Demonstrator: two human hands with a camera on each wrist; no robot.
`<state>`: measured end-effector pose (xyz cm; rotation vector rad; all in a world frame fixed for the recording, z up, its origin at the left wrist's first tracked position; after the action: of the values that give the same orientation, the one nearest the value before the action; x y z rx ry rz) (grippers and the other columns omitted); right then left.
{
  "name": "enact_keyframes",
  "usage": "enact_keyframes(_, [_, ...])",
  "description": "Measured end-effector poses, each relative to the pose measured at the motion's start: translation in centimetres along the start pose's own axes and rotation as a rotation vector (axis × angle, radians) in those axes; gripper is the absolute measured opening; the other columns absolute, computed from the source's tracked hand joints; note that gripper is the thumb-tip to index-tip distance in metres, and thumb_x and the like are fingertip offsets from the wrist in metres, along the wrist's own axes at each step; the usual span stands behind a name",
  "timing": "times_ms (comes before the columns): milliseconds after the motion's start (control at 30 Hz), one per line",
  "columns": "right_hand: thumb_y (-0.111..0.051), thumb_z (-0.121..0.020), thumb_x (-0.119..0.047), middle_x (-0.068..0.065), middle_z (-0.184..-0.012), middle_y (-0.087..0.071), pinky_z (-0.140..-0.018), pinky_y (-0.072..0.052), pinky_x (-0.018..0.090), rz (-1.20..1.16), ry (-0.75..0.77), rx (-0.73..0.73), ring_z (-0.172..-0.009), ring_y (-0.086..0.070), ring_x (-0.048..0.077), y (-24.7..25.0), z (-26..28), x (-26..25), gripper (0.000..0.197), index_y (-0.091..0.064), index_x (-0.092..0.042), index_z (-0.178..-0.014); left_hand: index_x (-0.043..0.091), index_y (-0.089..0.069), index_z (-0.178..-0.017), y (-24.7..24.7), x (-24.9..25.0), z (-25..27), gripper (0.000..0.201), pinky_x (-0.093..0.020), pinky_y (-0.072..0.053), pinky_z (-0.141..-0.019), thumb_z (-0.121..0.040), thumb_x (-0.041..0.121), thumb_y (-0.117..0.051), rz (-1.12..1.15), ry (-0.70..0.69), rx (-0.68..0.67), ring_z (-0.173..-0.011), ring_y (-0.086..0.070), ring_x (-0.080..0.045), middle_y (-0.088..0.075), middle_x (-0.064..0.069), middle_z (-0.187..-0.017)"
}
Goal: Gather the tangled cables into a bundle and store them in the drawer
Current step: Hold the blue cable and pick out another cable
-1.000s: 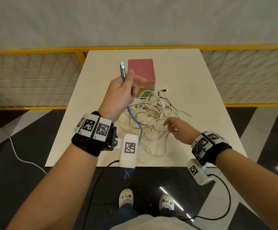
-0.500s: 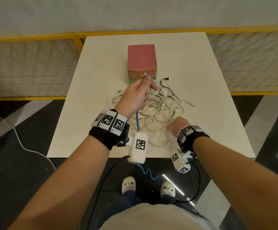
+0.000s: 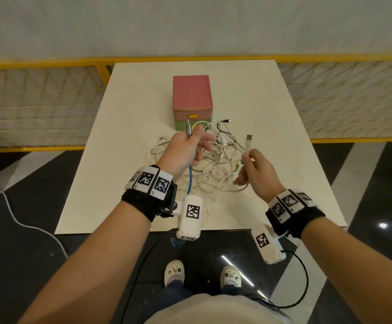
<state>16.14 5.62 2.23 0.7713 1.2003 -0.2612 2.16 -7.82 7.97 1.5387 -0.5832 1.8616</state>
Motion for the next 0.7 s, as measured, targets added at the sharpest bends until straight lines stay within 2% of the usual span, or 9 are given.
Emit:
enact_keyframes(100, [-0.041,-0.101,-0.023,0.012,-0.053,-0.055,-0.054,-0.053,0.028,-0.037,0.183,-0.088,-0.051,-0.065,0.025,-1.1,1.4,-3.5,0.025,-0.05,-0.008,-0.082,0.013,-0.068,-0.113,-1.6,0.1,0.1,0.044,-0.022,-0.028,-0.044,-0.104,0.043,-0.037,-0.202,0.005,-0.113,-0.052,-0.035,-0.012,-0.058,-0.005,-0.08])
enact_keyframes(167, [-0.041,-0.101,-0.022,0.014,-0.054,-0.056,-0.052,-0.052,0.024,-0.028,0.25,-0.121,-0.05,-0.063,0.026,-1.8,2.1,-5.0,0.028,-0.052,-0.007,-0.079,0.005,-0.067,-0.116,-2.7,0.7,0.6,0.051,-0.02,-0.031,-0.046,-0.104,0.044,-0.036,-0.294,-0.015,-0.219,-0.048,-0.04,-0.007,-0.056,0.004,-0.065])
enact_keyframes(233, [-0.038,-0.101,-0.021,0.012,-0.054,-0.056,-0.052,-0.047,0.017,-0.027,0.26,-0.164,-0.05,-0.062,0.022,-2.2,2.4,-5.7,0.03,-0.053,-0.007,-0.079,0.0,-0.066,-0.109,-3.2,1.8,1.1,0.045,-0.012,-0.033,-0.045,-0.106,0.033,-0.036,-0.232,-0.076,-0.243,-0.042,-0.043,0.001,-0.051,0.016,-0.049])
enact_keyframes(300, [-0.035,-0.102,-0.022,-0.003,-0.051,-0.054,-0.054,-0.046,0.017,-0.065,0.243,-0.194,-0.052,-0.063,0.019,-2.4,2.6,-6.0,0.033,-0.054,-0.008,-0.079,-0.002,-0.063,-0.1,-3.0,2.5,1.2,0.043,-0.011,-0.033,-0.045,-0.107,0.03,-0.035,-0.151,-0.139,-0.182,-0.041,-0.042,0.001,-0.051,0.019,-0.048])
enact_keyframes(367, [-0.034,-0.102,-0.023,-0.01,-0.049,-0.052,-0.055,-0.046,0.02,-0.064,0.265,-0.201,-0.052,-0.062,0.02,-2.4,2.5,-6.3,0.033,-0.052,-0.011,-0.077,0.003,-0.059,-0.094,-2.9,3.0,1.4,0.039,-0.011,-0.033,-0.044,-0.107,0.031,-0.034,-0.096,-0.16,-0.173,-0.041,-0.042,0.001,-0.052,0.018,-0.048])
enact_keyframes(500, [-0.033,-0.103,-0.02,-0.01,-0.051,-0.05,-0.057,-0.043,0.022,-0.042,0.372,-0.228,-0.049,-0.058,0.02,-2.7,2.9,-7.3,0.031,-0.047,-0.011,-0.076,0.011,-0.052,-0.08,-2.9,3.5,1.6,0.038,-0.017,-0.037,-0.044,-0.106,0.034,-0.035,-0.008,-0.188,-0.156,-0.046,-0.041,-0.01,-0.044,0.003,-0.057])
enact_keyframes(567, [-0.032,-0.103,-0.022,-0.006,-0.056,-0.049,-0.061,-0.042,0.022,-0.049,0.391,-0.255,-0.052,-0.057,0.022,-3.1,2.8,-7.4,0.031,-0.046,-0.011,-0.077,0.012,-0.054,-0.091,-2.4,3.9,1.5,0.034,-0.019,-0.034,-0.05,-0.107,0.032,-0.031,0.113,-0.218,-0.124,-0.05,-0.032,-0.008,-0.035,0.004,-0.059])
enact_keyframes(633, [-0.031,-0.103,-0.024,-0.001,-0.061,-0.052,-0.069,-0.043,0.024,-0.043,0.402,-0.298,-0.058,-0.058,0.013,-3.5,2.7,-7.4,0.032,-0.046,-0.014,-0.077,0.013,-0.054,-0.1,-2.1,4.3,1.4,0.032,-0.022,-0.036,-0.059,-0.107,0.031,-0.029,0.197,-0.25,-0.117,-0.054,-0.027,-0.008,-0.028,0.009,-0.058])
enact_keyframes(700, [-0.03,-0.103,-0.025,-0.002,-0.063,-0.053,-0.072,-0.043,0.024,-0.015,0.426,-0.341,-0.062,-0.055,0.006,-3.9,2.6,-7.4,0.032,-0.046,-0.016,-0.076,0.017,-0.047,-0.083,-1.7,5.1,1.6,0.035,-0.025,-0.037,-0.06,-0.106,0.035,-0.029,0.239,-0.246,-0.098,-0.055,-0.025,-0.008,-0.026,0.01,-0.058])
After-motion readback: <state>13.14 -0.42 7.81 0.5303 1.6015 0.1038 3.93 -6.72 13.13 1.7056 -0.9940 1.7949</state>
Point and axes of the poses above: each hand's wrist, its own z-axis away from the middle knuckle, its own y-axis out of the back of the hand, x = y × z, the point moved 4 cm from there along -z, towards the middle knuckle
